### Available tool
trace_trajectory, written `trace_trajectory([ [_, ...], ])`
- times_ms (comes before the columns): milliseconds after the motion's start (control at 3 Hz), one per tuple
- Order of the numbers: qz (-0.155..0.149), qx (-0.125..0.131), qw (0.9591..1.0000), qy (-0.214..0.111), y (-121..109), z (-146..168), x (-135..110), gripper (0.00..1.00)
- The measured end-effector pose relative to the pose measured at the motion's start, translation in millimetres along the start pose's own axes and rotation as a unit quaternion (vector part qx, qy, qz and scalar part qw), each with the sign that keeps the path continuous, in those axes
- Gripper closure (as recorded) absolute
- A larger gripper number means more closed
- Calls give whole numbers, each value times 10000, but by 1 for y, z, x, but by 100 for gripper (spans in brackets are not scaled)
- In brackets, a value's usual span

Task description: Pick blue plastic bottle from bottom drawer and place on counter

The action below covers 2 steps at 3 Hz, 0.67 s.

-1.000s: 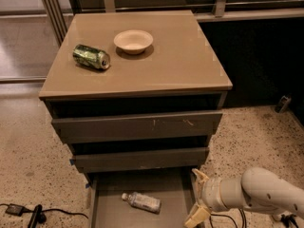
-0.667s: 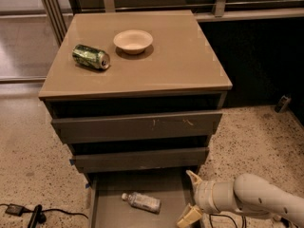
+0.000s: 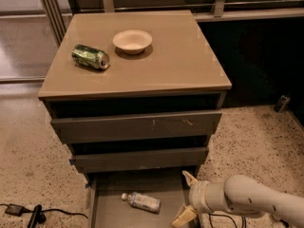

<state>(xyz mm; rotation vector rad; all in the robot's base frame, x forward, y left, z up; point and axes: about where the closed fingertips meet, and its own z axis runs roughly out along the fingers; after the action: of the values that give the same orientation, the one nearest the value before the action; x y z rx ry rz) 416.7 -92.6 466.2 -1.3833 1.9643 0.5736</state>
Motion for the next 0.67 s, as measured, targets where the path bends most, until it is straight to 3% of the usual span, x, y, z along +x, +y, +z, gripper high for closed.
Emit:
trace_trajectory([
  [333,-287,292,9984,403,-14,41,13,0],
  [667,-489,468,9961,560,-20,66,25,0],
])
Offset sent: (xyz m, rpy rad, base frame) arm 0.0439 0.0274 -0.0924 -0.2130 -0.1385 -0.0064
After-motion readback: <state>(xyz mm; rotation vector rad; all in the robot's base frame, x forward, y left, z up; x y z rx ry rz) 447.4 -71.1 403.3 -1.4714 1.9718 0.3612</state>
